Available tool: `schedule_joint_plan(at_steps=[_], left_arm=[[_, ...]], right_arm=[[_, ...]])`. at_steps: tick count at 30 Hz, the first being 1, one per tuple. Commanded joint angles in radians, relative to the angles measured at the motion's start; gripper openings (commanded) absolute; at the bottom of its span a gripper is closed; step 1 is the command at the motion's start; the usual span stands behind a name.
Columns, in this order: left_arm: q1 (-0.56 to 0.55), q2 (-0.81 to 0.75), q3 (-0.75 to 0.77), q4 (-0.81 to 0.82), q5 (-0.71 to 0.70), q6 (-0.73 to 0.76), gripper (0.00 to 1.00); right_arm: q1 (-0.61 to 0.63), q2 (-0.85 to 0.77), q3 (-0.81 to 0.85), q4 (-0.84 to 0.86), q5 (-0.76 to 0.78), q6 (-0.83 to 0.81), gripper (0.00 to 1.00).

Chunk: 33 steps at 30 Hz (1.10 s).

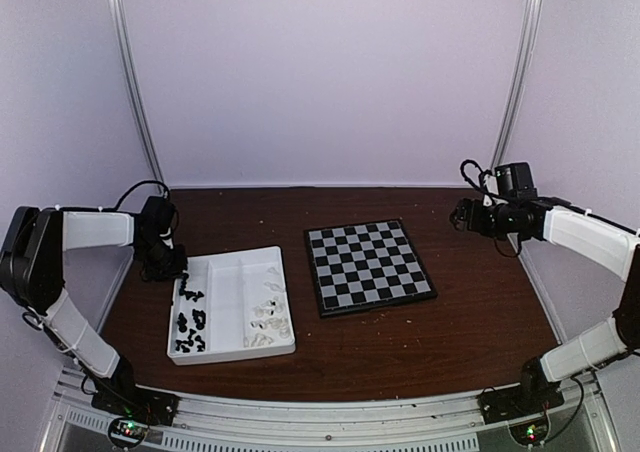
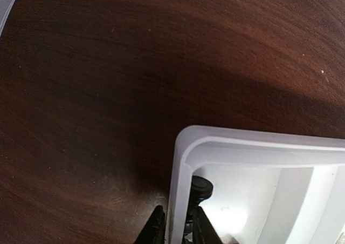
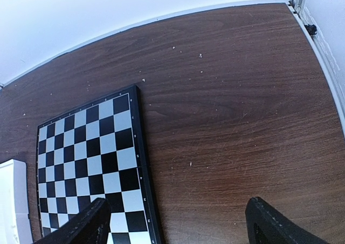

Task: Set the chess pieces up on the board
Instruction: Move the storage box to the center of the board.

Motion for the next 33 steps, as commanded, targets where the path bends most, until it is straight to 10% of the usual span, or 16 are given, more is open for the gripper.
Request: schedule_joint_plan(at_steps=[1, 20, 33], left_arm=[[0.006, 0.03, 0.038, 0.031, -0.015, -0.017, 0.19], [0.007, 0.114, 0.127, 0.053, -0.106, -0.192, 0.05], [-0.045, -0.039, 0.198, -0.013, -0.114, 0.012, 0.61]], right_arm=[[0.021, 0.035, 0.037, -0.003, -0.022, 0.007, 0.9], [0.086, 0.285, 0.123, -0.005, -0.129, 0.009, 0.92], [0.085, 0.321, 0.12, 0.016, -0.166, 0.016, 0.92]])
